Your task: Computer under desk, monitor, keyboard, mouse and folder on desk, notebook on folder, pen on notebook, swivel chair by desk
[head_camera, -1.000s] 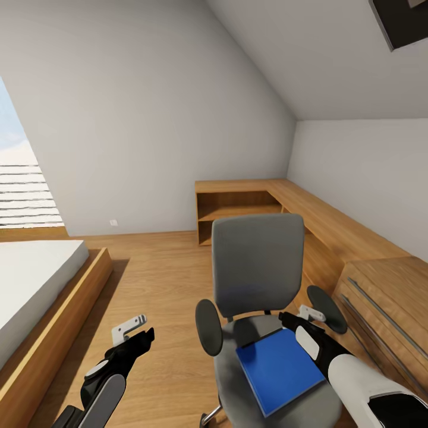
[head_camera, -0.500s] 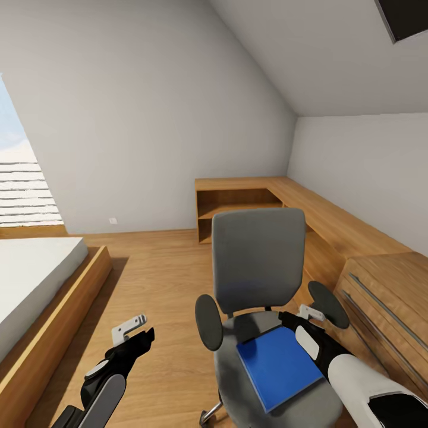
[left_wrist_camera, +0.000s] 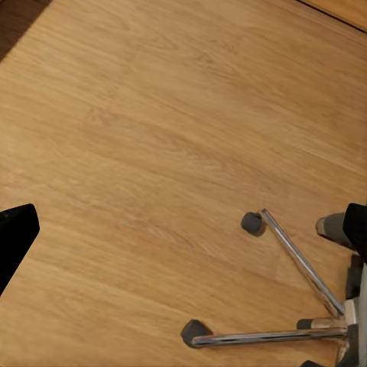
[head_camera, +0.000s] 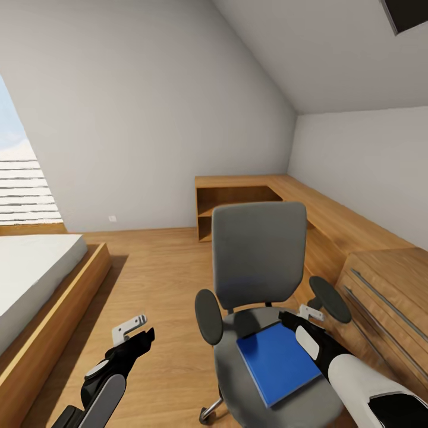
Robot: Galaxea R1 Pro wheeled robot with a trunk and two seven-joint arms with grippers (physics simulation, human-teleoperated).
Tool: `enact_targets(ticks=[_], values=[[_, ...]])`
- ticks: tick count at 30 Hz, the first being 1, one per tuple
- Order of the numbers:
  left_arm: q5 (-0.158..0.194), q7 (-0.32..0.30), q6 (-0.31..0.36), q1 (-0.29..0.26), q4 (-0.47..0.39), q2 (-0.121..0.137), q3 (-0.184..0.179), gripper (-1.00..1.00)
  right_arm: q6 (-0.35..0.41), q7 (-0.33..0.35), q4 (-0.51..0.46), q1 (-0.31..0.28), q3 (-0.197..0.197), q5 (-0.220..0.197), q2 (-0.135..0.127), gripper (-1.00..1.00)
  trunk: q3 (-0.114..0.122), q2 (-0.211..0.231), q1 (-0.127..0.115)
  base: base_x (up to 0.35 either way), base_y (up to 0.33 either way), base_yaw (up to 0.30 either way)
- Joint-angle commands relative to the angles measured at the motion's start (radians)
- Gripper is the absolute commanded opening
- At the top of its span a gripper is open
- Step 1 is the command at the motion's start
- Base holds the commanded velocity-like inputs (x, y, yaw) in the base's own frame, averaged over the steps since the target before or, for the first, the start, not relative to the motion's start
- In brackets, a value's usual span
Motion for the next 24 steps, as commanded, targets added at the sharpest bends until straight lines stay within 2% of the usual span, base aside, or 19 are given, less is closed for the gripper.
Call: enact_targets(ticks=[1, 8, 19, 24], values=[[0.006, 0.008, 0.002, -0.001, -0.001, 0.001, -0.002, 1.00, 0.006, -0.007, -0.003, 0.000, 0.008, -0.006, -0.001, 1.00, -0.004, -0.008, 0.004, 0.000, 0.000, 0.000], [0.006, 0.008, 0.003, -0.001, 0.000, 0.001, -0.002, 1.00, 0.006, -0.007, -0.001, 0.000, 0.008, -0.006, -0.002, 1.00, -0.026, -0.057, 0.031, 0.000, 0.000, 0.000], [0.006, 0.011, 0.001, -0.001, 0.006, 0.004, -0.002, 1.00, 0.006, -0.013, -0.001, 0.000, 0.008, -0.006, -0.002, 1.00, -0.026, -0.057, 0.031, 0.001, -0.001, 0.000], [0.006, 0.011, 0.001, -0.001, 0.006, 0.004, -0.002, 1.00, 0.006, -0.013, -0.001, 0.000, 0.008, -0.006, -0.002, 1.00, -0.026, -0.057, 0.031, 0.111, -0.100, 0.000]])
